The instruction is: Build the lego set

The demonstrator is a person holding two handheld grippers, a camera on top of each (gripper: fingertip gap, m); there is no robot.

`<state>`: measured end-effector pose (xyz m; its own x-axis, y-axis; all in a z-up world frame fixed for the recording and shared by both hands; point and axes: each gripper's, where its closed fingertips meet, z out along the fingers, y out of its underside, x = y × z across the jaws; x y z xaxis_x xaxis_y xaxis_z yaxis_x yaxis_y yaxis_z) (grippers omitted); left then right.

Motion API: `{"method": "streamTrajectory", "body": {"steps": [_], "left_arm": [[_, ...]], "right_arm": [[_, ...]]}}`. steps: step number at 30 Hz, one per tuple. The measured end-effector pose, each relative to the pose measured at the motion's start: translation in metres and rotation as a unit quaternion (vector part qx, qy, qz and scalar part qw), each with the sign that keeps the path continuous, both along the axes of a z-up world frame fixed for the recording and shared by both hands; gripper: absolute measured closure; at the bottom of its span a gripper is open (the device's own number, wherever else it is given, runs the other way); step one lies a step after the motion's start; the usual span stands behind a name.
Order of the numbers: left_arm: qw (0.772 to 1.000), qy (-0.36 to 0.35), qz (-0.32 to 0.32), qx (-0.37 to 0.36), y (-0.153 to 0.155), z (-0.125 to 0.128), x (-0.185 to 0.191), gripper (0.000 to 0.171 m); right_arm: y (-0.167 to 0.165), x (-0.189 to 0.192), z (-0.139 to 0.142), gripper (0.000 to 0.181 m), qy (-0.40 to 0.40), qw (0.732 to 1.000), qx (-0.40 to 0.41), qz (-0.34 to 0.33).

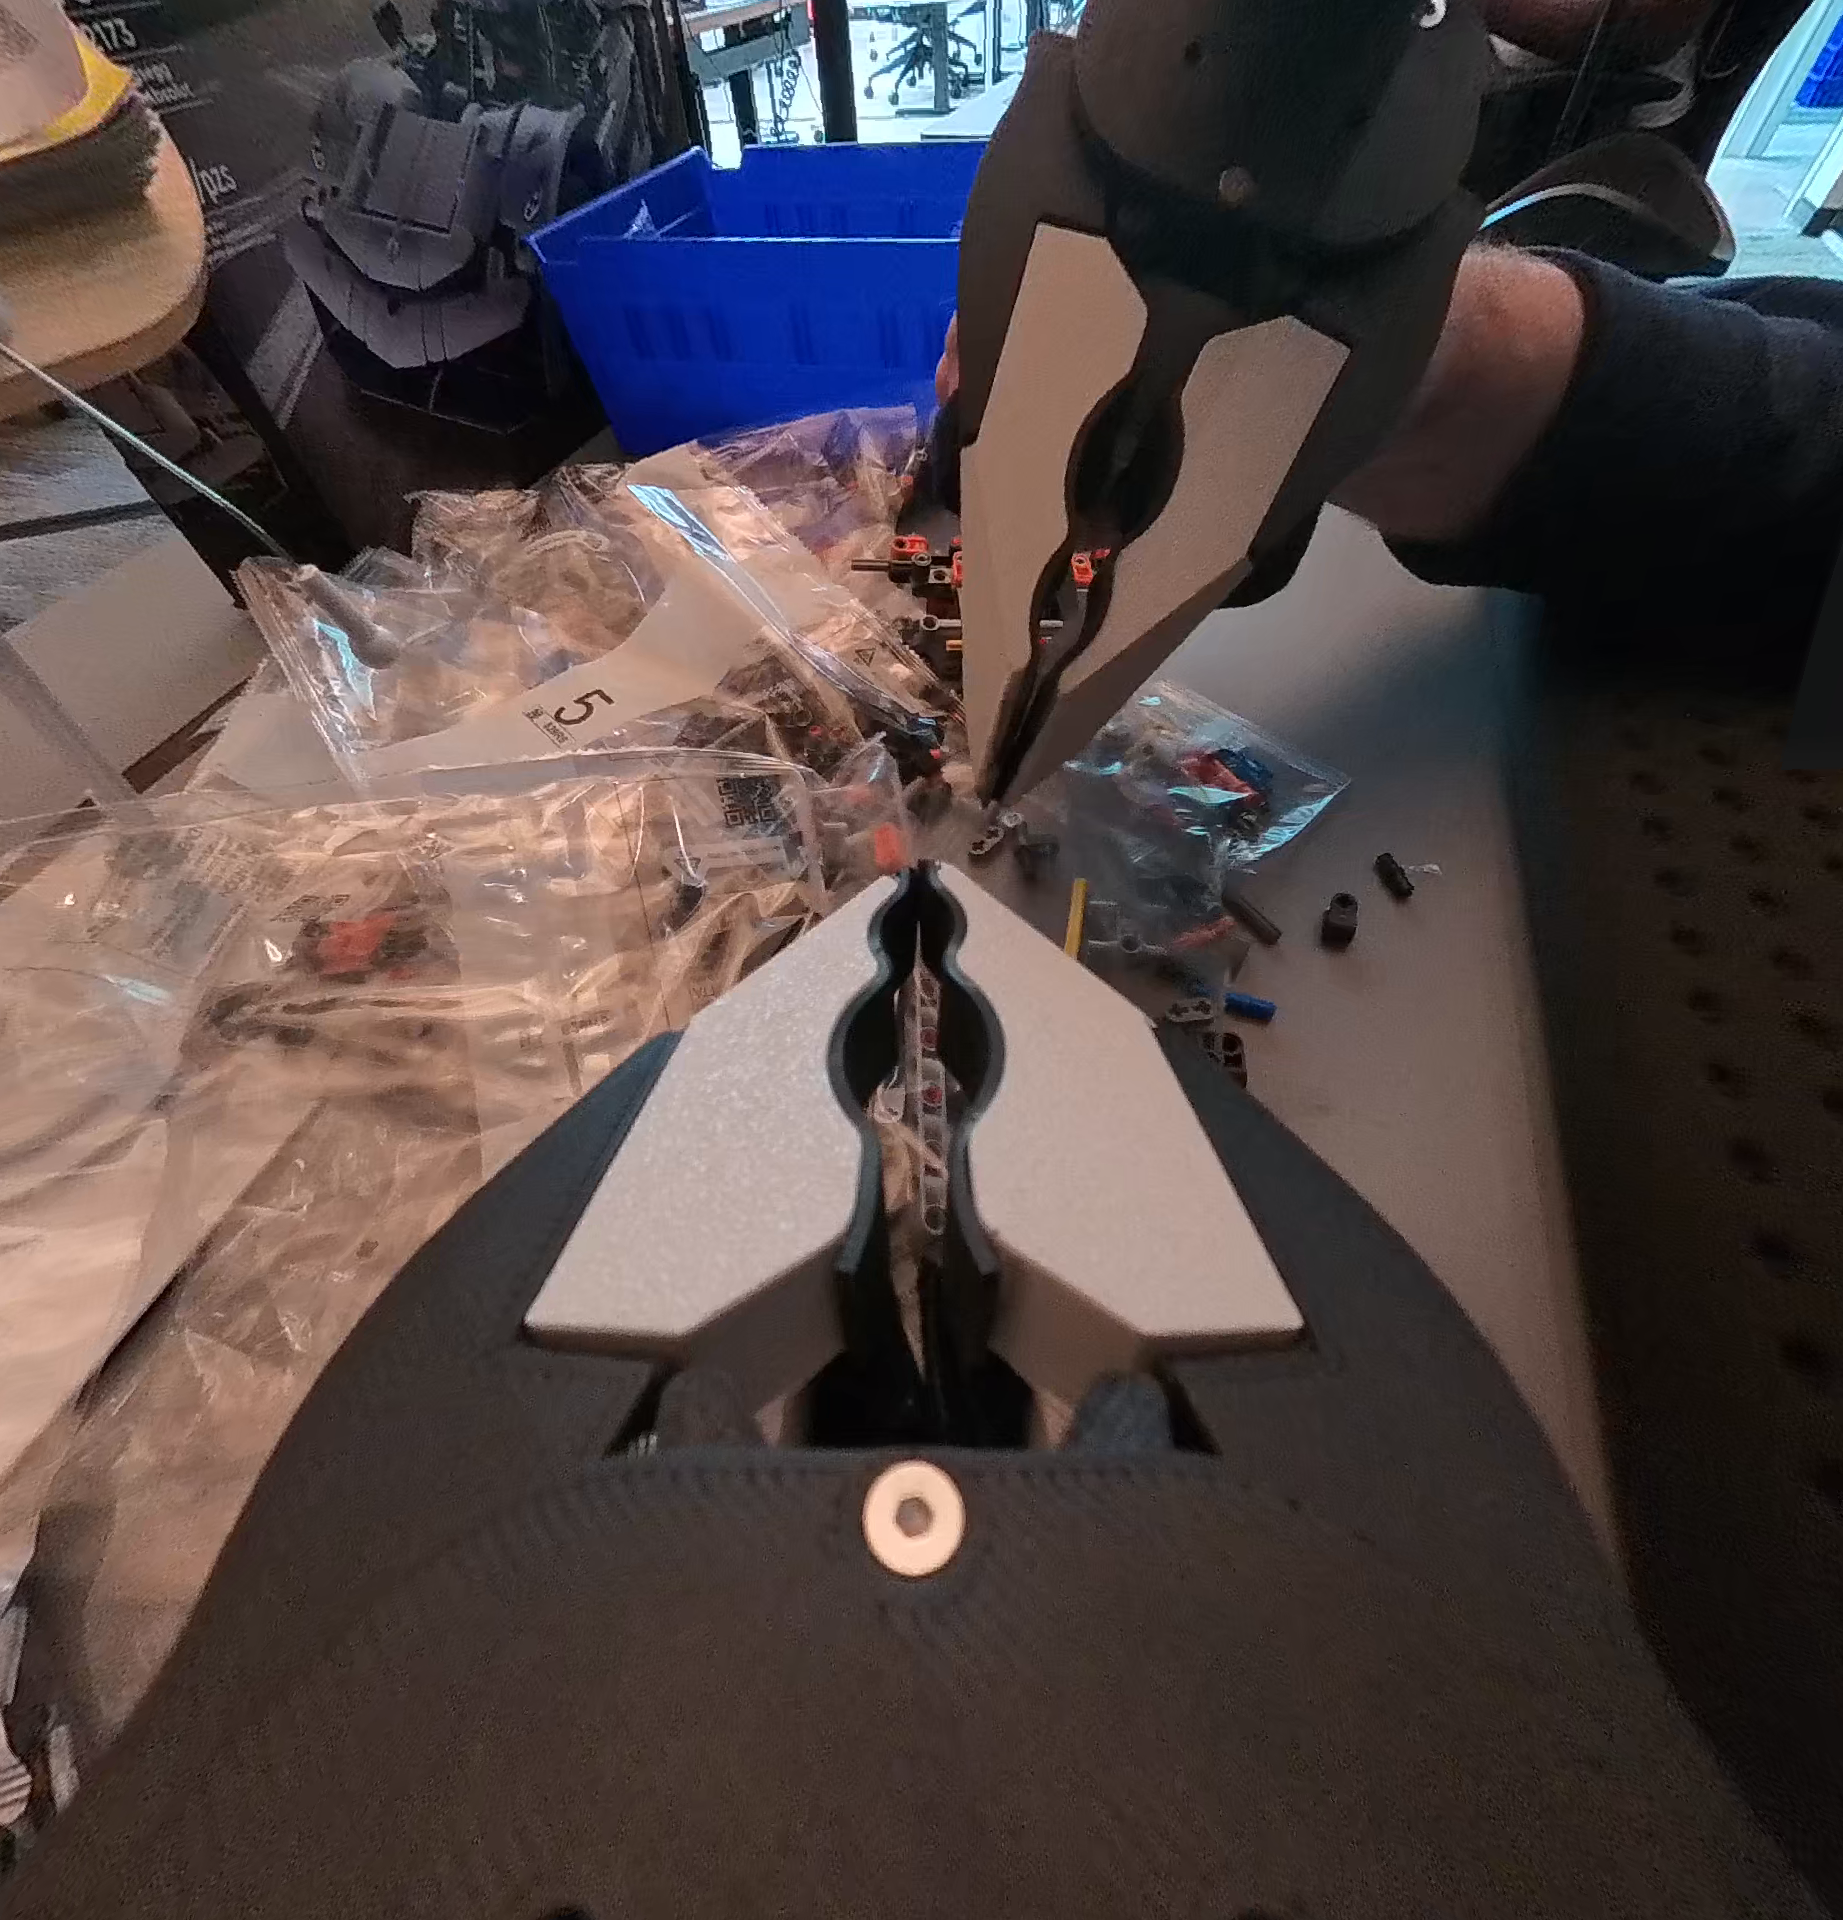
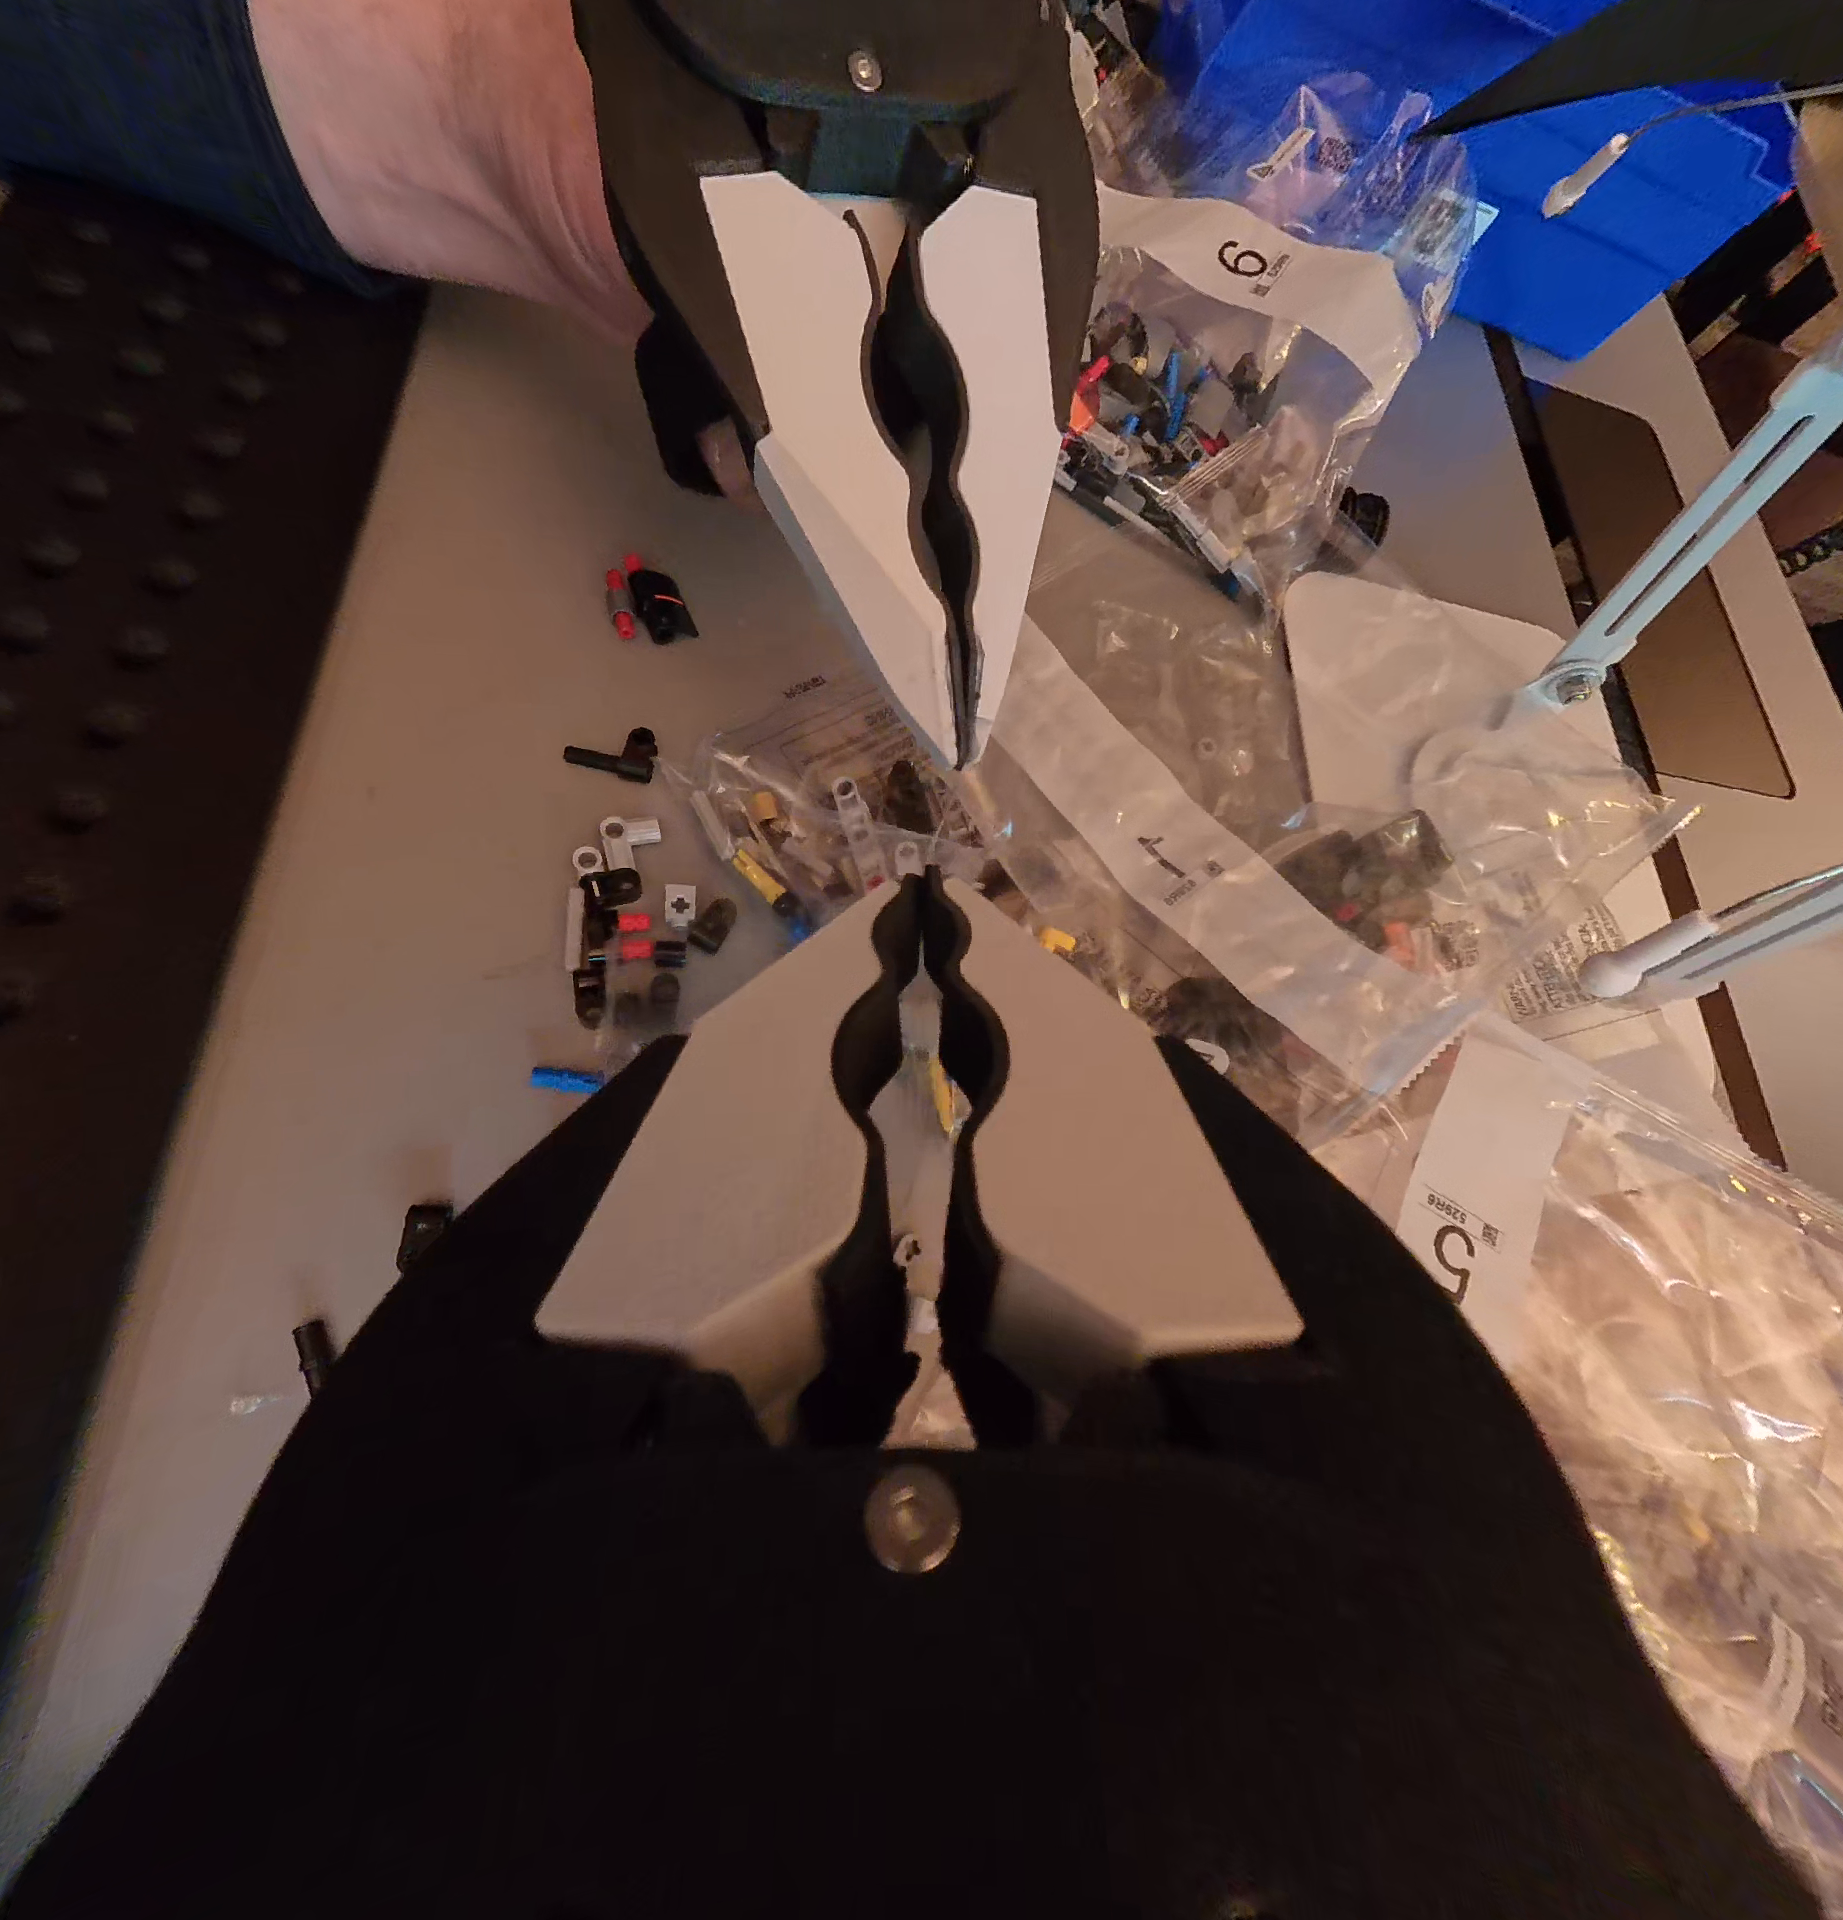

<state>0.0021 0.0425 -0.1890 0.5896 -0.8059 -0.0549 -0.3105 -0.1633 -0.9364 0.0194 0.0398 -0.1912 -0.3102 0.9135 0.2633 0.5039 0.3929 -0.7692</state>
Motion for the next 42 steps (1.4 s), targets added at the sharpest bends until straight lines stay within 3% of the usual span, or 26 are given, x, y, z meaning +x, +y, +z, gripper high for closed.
{"method": "streamTrajectory", "body": {"steps": [5, 7, 9, 12, 19, 21, 25, 28, 32, 35, 39, 42], "left_arm": [[1.0, -0.004, 0.004, 0.003, 0.001, 0.002, -0.001, 0.171], [0.999, 0.006, 0.051, 0.01, 0.012, 0.002, -0.022, 0.171], [0.997, -0.059, 0.051, 0.0, 0.01, 0.017, -0.032, 0.171], [0.999, -0.038, 0.036, 0.005, 0.007, 0.012, -0.022, 0.171], [0.999, -0.045, 0.022, 0.005, 0.007, 0.012, -0.013, 0.171], [0.999, -0.046, 0.021, 0.011, 0.006, 0.014, -0.01, 0.171], [0.998, -0.032, 0.025, 0.044, 0.006, 0.019, -0.002, 0.171], [0.998, -0.028, 0.028, 0.057, 0.006, 0.021, -0.002, 0.171], [0.997, -0.018, 0.029, 0.068, 0.006, 0.022, -0.002, 0.171], [0.996, 0.0, 0.036, 0.082, 0.007, 0.021, -0.003, 0.171], [0.995, -0.006, 0.034, 0.092, 0.006, 0.025, -0.002, 0.171], [0.995, -0.002, 0.032, 0.096, 0.005, 0.025, -0.001, 0.171]], "right_arm": [[0.002, 0.002, 0.003, 0.181, 0.004, 1.0, -0.005, -0.003], [0.013, 0.011, 0.0, 0.181, -0.008, 1.0, 0.009, -0.02], [0.017, 0.016, 0.013, 0.181, 0.022, 0.999, -0.013, -0.024], [0.019, 0.02, 0.03, 0.181, 0.057, 0.998, -0.028, -0.025], [0.01, 0.01, 0.02, 0.18, 0.063, 0.997, -0.039, -0.015], [0.01, 0.001, 0.019, 0.149, 0.071, 0.995, -0.062, -0.028], [-0.002, -0.005, 0.007, 0.149, 0.047, 0.993, -0.106, -0.009], [-0.002, -0.013, 0.004, 0.129, 0.045, 0.986, -0.159, -0.02], [-0.003, -0.013, 0.001, 0.142, 0.045, 0.983, -0.175, -0.017], [-0.002, -0.015, 0.008, 0.119, 0.054, 0.977, -0.204, -0.027], [0.001, -0.013, 0.004, 0.12, 0.045, 0.979, -0.196, -0.035], [-0.002, -0.014, 0.0, 0.143, 0.037, 0.981, -0.187, -0.027]]}}
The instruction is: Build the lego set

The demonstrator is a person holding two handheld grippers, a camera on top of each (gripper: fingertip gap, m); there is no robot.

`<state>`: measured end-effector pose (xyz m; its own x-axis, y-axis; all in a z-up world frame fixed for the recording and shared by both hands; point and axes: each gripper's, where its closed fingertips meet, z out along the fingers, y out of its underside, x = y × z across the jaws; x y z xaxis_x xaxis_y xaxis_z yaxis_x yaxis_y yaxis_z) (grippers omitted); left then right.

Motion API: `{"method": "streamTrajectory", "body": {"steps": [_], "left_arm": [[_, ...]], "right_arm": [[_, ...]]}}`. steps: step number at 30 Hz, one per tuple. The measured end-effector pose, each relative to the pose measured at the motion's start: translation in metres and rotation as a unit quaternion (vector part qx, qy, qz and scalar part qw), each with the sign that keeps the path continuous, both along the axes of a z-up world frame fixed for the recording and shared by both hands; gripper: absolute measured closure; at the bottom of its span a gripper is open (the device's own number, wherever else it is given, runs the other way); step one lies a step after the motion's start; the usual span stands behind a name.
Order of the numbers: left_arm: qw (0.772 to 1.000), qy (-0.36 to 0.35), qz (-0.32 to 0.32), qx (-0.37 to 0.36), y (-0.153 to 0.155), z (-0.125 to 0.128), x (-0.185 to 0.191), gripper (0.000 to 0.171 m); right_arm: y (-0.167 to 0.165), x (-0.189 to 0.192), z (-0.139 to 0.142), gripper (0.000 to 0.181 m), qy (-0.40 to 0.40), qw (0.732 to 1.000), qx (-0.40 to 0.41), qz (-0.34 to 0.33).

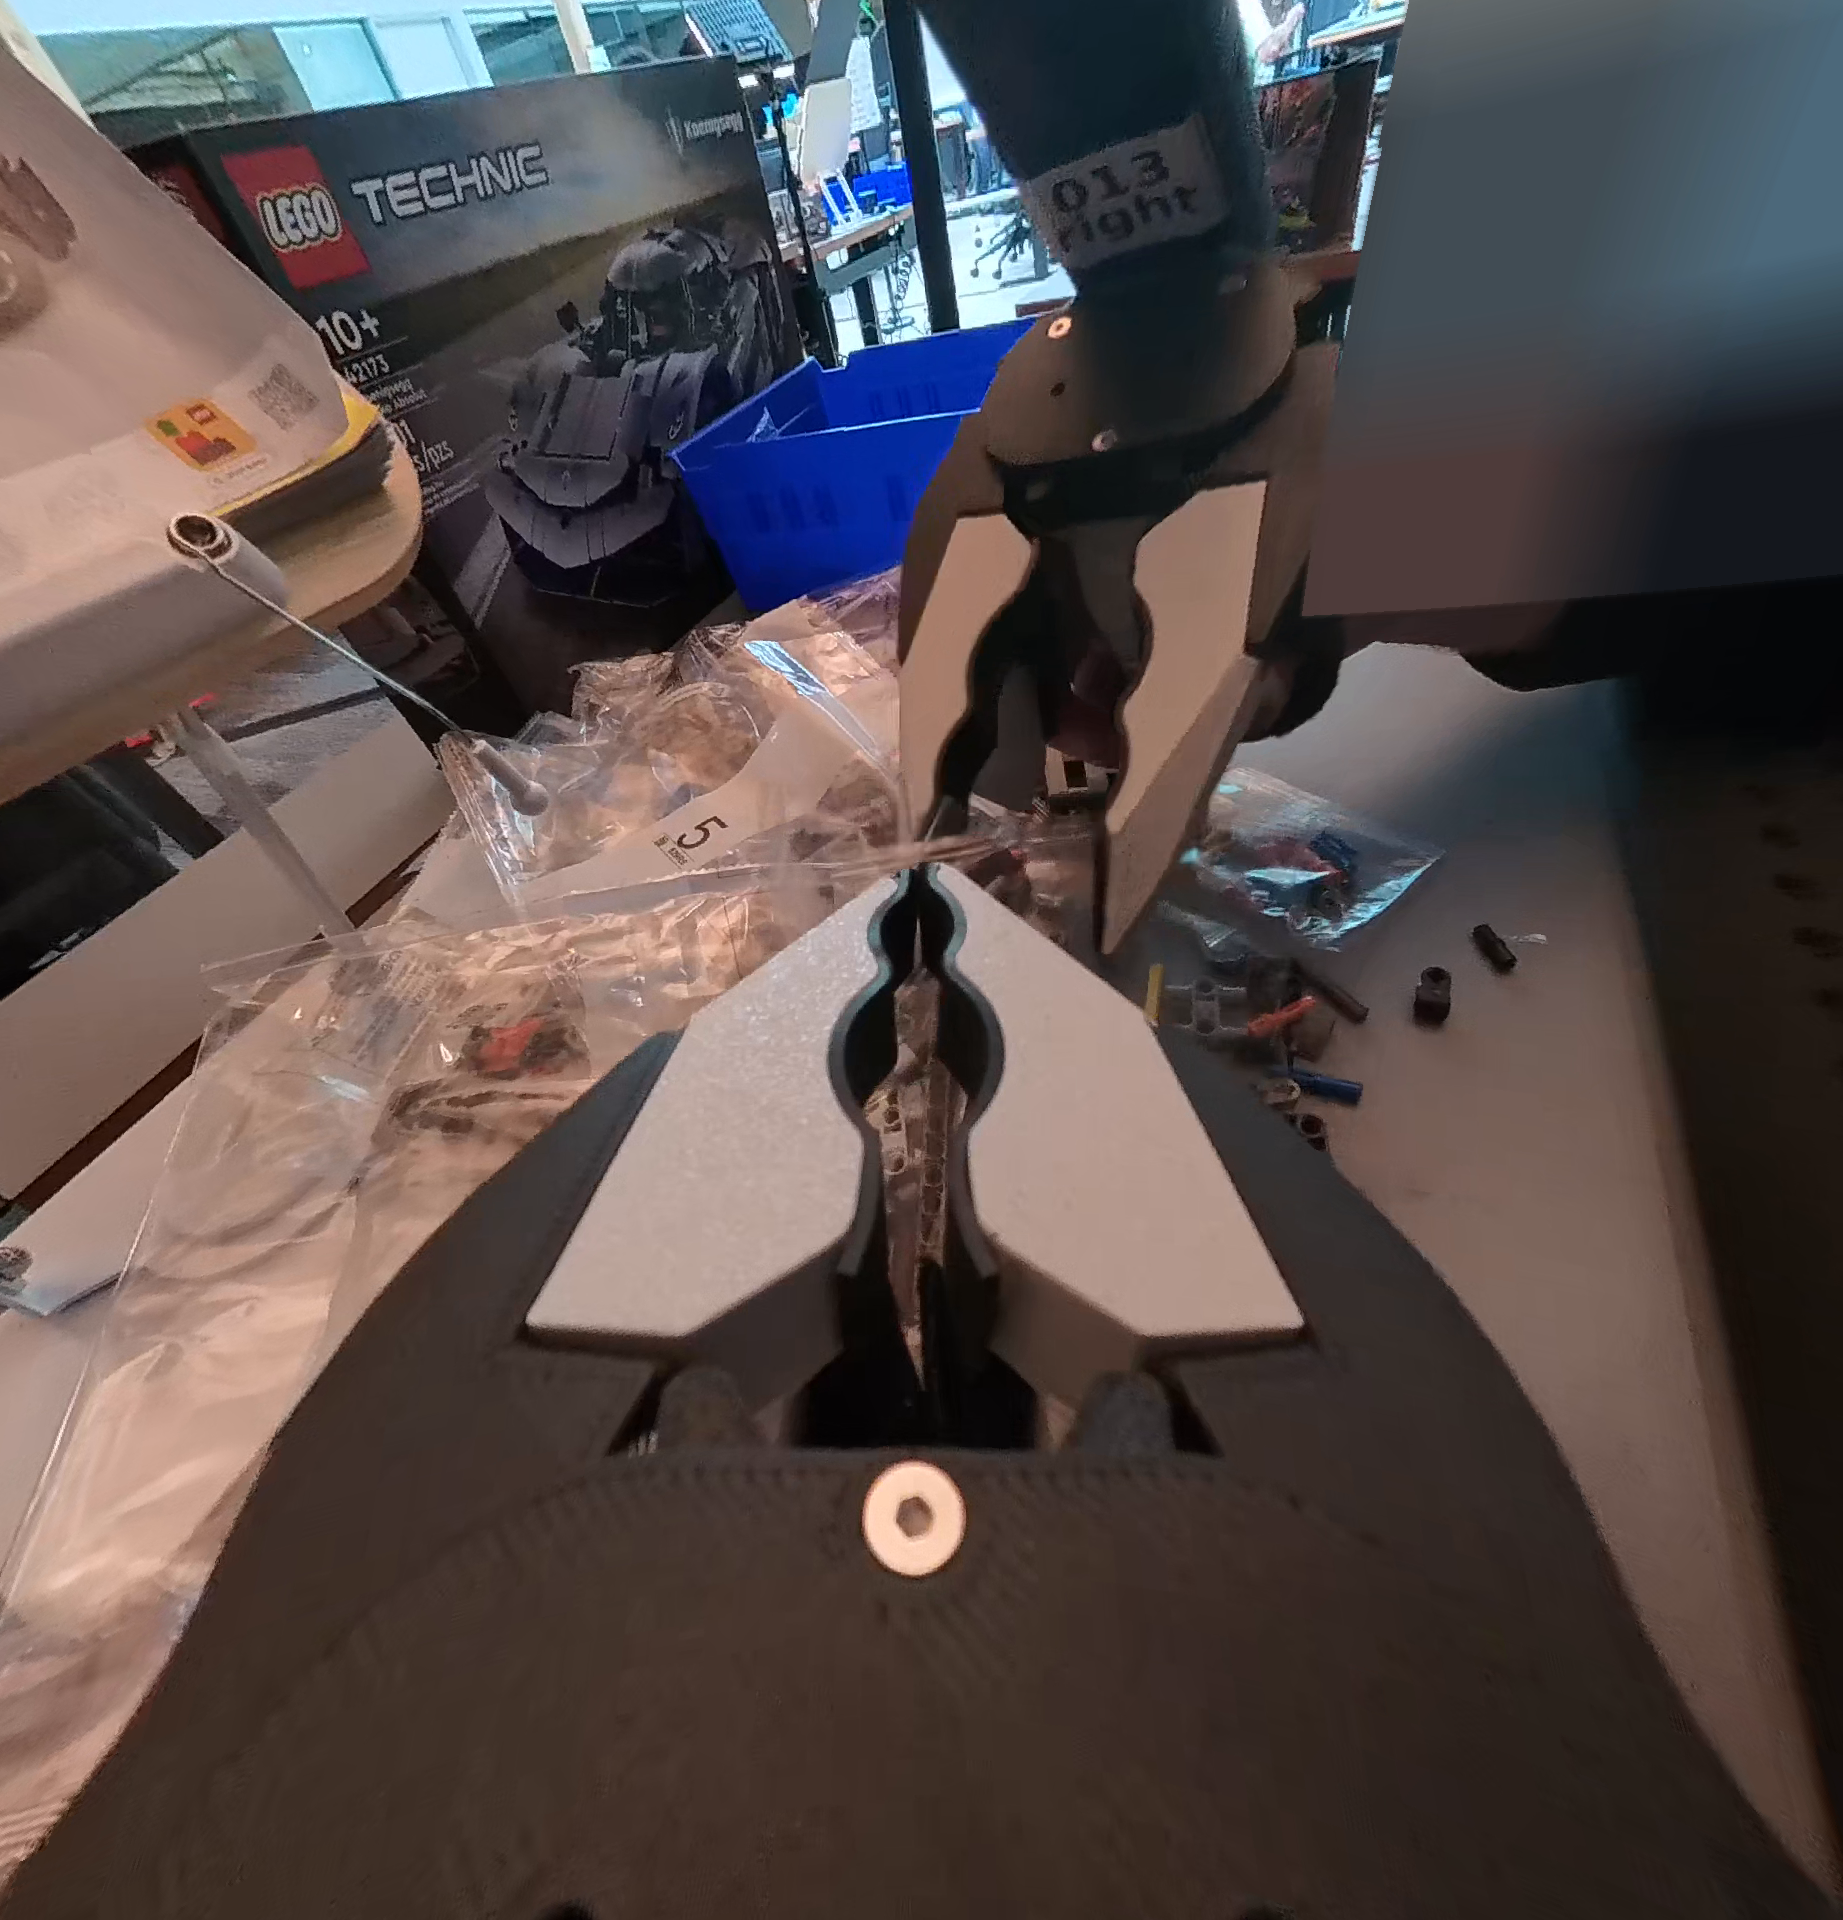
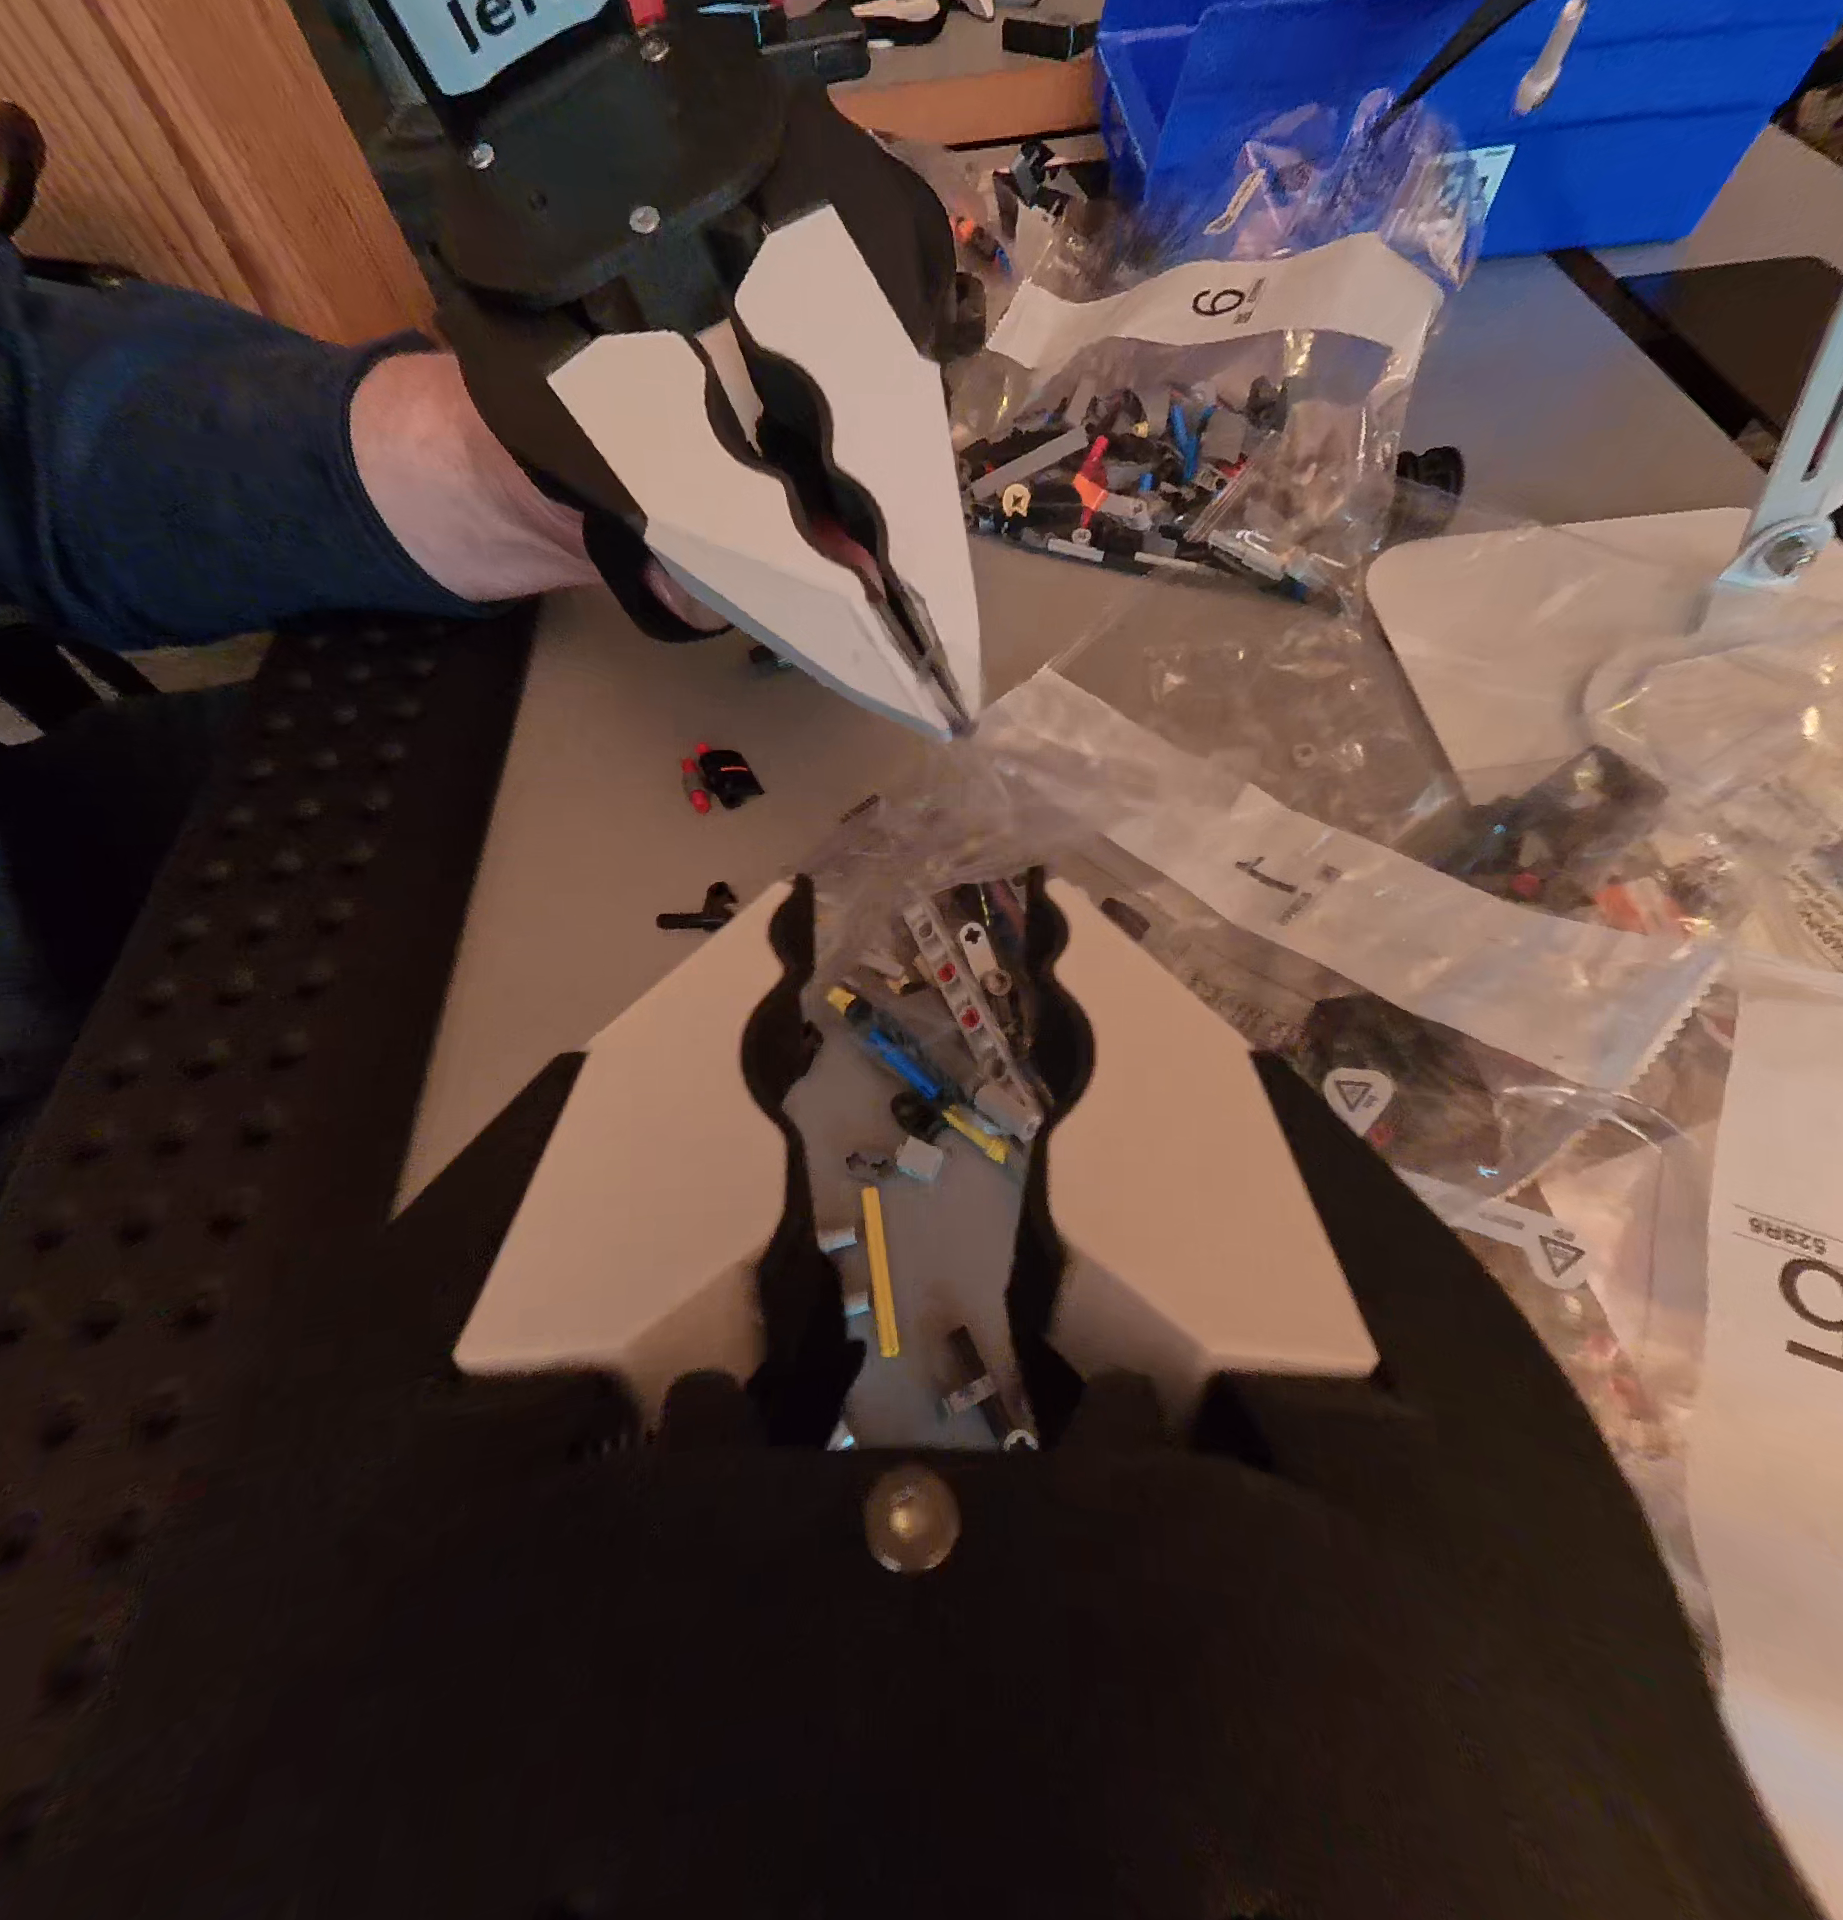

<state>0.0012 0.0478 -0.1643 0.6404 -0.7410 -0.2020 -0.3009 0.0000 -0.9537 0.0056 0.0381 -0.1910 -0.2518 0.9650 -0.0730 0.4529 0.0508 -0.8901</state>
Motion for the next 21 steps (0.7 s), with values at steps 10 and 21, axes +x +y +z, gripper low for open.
{"method": "streamTrajectory", "body": {"steps": [10, 21], "left_arm": [[1.0, -0.002, -0.017, -0.009, -0.003, -0.001, 0.001, 0.166], [0.991, -0.064, -0.088, -0.076, -0.016, -0.003, 0.011, 0.139]], "right_arm": [[0.006, 0.012, 0.001, 0.181, -0.012, 0.998, 0.062, 0.004], [-0.015, 0.014, -0.011, 0.181, -0.039, 0.988, 0.134, 0.065]]}}
